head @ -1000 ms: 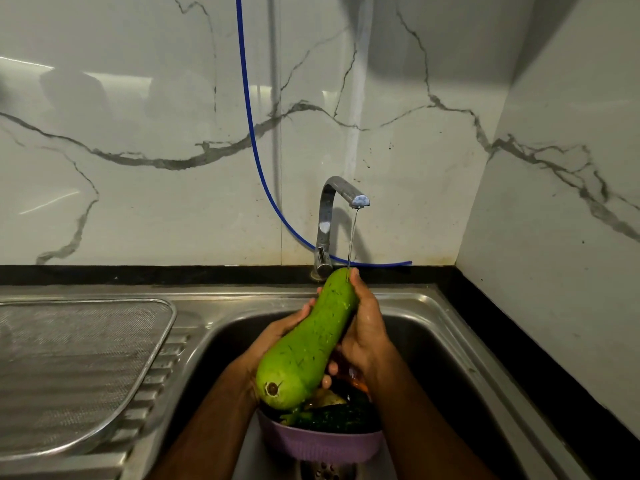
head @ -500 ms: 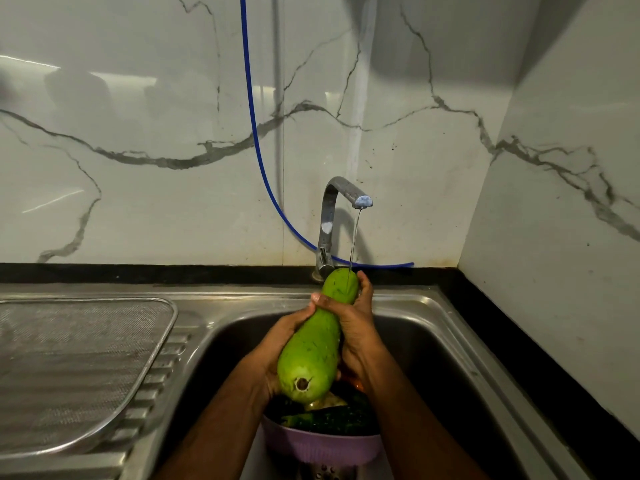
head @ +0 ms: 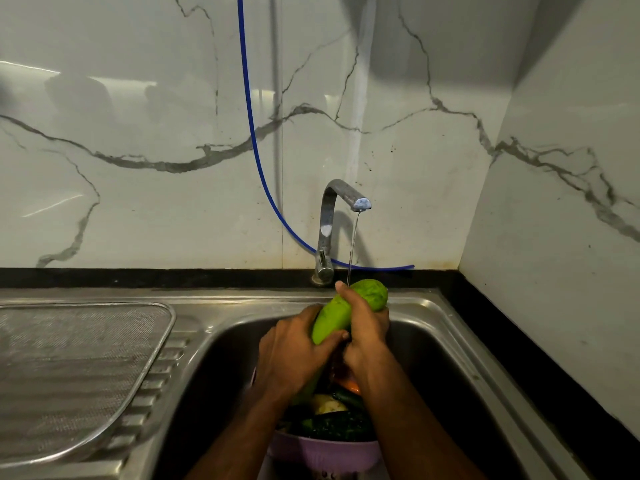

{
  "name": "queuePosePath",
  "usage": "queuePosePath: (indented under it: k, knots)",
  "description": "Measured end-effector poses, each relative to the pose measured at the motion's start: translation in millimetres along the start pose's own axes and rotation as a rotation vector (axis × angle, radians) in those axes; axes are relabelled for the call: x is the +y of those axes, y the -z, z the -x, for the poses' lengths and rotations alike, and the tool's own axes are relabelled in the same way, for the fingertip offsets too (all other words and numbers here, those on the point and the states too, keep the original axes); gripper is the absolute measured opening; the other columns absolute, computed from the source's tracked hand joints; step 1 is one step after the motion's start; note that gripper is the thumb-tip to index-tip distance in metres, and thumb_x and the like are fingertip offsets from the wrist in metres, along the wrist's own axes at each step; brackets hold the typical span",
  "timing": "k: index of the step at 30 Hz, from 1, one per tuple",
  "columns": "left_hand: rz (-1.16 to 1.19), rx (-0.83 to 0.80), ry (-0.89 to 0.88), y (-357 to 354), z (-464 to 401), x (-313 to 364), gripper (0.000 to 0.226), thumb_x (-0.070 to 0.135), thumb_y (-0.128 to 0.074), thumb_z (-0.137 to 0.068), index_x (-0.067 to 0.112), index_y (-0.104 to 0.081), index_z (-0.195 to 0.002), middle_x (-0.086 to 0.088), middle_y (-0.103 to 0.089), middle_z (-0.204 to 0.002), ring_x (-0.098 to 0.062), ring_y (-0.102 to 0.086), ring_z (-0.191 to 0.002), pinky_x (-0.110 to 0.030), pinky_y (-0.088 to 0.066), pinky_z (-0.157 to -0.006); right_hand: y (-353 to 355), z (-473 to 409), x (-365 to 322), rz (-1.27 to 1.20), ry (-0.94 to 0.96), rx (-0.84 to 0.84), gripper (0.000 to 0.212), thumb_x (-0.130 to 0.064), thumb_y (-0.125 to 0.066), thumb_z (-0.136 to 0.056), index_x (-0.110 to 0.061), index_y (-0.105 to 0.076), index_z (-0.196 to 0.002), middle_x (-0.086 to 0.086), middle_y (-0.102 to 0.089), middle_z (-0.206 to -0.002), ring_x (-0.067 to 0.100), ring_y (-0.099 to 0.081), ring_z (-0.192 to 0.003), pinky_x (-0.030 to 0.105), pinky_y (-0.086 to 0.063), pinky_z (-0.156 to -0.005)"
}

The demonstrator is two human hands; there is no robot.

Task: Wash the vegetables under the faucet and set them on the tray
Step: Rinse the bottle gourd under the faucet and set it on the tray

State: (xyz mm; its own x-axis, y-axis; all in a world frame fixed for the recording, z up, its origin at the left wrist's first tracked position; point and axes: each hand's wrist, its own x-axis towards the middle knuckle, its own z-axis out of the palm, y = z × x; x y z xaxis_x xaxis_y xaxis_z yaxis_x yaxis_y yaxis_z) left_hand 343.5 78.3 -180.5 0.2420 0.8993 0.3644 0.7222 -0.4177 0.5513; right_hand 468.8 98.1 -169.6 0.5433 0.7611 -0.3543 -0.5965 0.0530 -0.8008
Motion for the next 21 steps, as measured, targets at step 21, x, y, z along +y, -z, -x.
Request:
queuePosePath:
  k: [21]
  knots:
    - [0.462,-0.116,0.02,0,-7,-33,0.081,0.049,-0.089,-0.05,0.039,-0.057,-0.124,0.016,-0.068,-0.112,0.004,-0.063,-0.101,-0.032,-0.056,-0.091,1,-6,-9,-0.226,-0.024,-0.257,0.082,-0.064,-0.08,-0.069,-0.014,-0.064,-0.132,0.023,-0.071,-0.122,0.037,-0.072,-0.103,0.048,-0.061,-0.076]
